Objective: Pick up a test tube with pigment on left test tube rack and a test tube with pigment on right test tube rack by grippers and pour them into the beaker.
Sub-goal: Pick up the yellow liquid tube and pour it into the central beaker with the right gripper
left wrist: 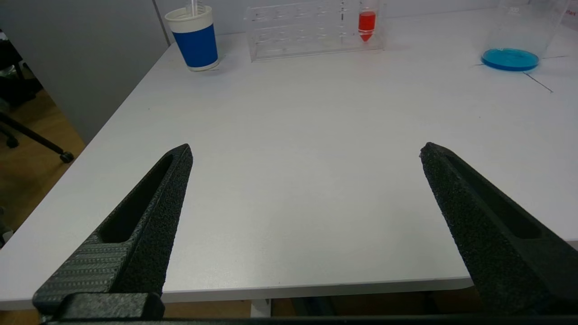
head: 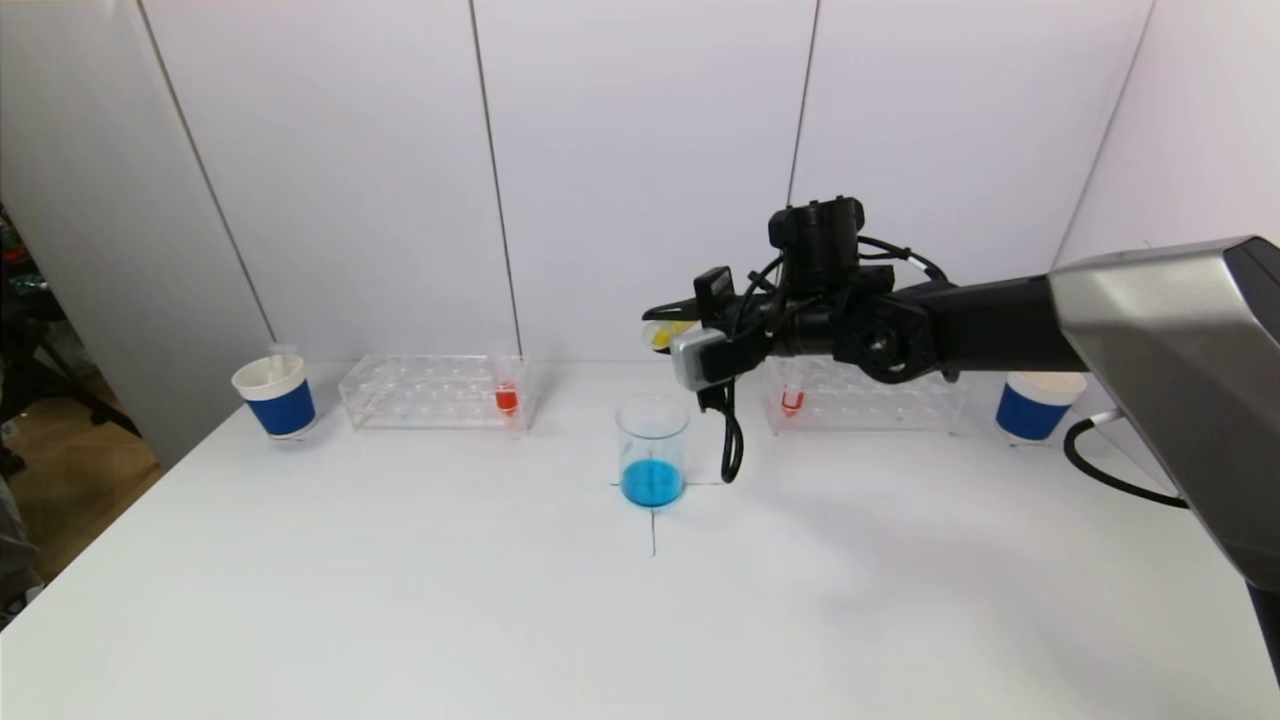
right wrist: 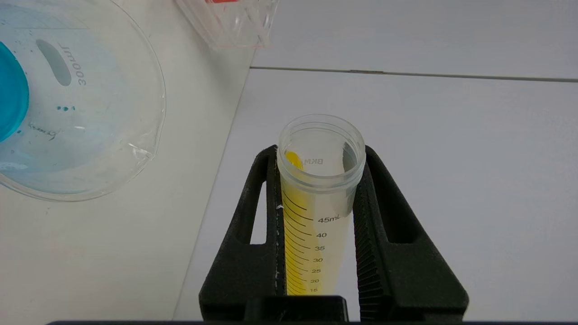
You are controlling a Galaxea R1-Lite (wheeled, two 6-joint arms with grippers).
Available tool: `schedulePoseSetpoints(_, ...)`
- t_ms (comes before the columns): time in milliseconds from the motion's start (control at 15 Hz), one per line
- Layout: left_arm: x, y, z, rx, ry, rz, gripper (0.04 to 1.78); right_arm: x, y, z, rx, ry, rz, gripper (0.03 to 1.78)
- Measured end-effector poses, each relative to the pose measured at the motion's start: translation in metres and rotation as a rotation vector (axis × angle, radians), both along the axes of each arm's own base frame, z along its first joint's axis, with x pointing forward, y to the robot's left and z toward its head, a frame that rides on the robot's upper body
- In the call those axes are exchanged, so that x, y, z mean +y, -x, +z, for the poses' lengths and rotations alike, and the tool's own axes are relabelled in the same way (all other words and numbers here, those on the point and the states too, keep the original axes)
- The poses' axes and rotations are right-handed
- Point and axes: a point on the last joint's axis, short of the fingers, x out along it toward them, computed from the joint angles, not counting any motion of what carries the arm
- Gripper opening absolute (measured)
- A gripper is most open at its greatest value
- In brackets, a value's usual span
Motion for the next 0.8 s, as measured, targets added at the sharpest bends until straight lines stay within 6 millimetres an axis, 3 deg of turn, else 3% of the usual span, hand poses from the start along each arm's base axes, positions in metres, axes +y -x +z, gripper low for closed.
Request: schedulePoseSetpoints(800, 0.0, 0.0, 0.0, 0.0, 0.0, 0.0, 1.76, -0.0016, 0.0001, -0.0082, -0.027, 0.009, 0.007, 0.49)
